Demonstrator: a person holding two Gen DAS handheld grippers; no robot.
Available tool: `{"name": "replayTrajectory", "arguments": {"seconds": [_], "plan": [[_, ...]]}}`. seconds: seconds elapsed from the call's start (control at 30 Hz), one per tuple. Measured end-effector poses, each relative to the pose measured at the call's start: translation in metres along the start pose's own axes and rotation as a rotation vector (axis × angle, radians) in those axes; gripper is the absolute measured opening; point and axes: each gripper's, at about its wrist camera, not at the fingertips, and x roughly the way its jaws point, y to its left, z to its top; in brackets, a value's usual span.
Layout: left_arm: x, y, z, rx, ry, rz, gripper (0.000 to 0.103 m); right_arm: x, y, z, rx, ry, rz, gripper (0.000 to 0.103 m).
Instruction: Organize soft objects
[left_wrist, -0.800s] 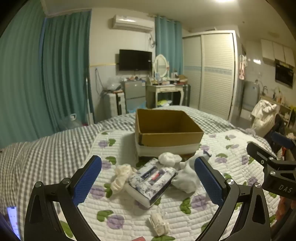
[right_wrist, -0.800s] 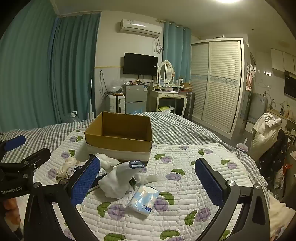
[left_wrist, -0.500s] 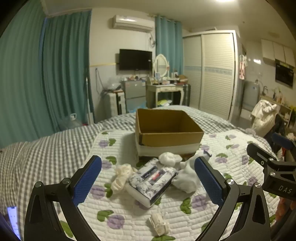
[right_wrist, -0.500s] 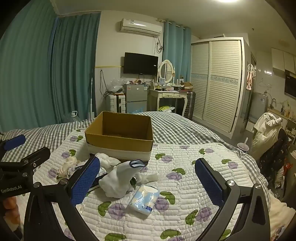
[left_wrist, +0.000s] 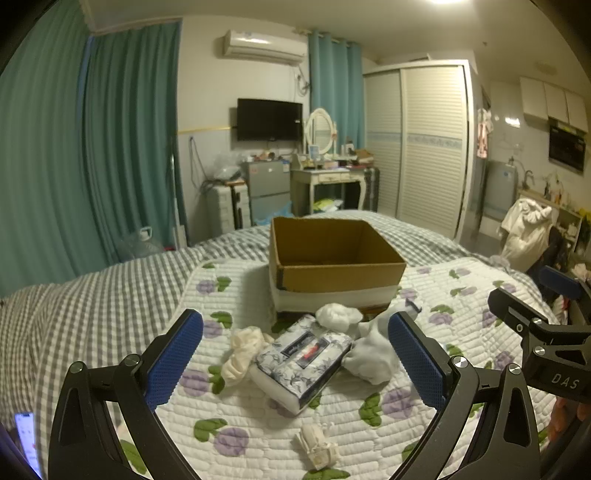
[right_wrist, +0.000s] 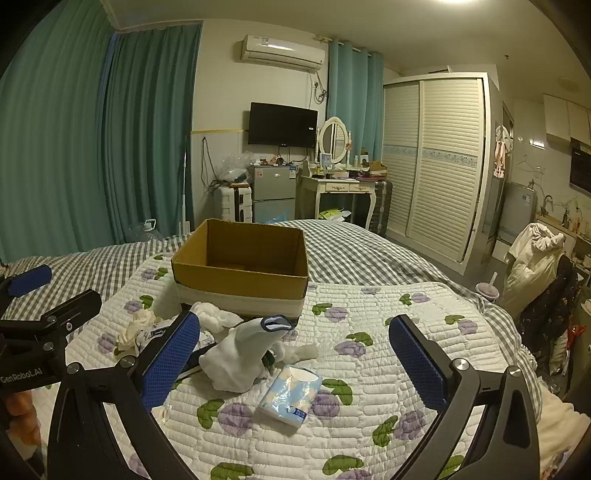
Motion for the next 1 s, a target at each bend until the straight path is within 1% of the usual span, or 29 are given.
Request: {"name": "replayTrajectory", "arguments": {"seconds": [0.3, 1.0], "plan": [[-0.0003, -0.0003, -0.0001, 0.000, 0.001, 0.001, 0.102, 0.0094, 0.0076, -0.0087, -0.002, 0.005, 0.000, 0.103], [0.0020, -0.0014, -0.0015, 0.000, 0.005, 0.001, 0.102, 0.0098, 0.0065, -0.0060, -0.002, 0.014, 0.009, 0.103]]}}
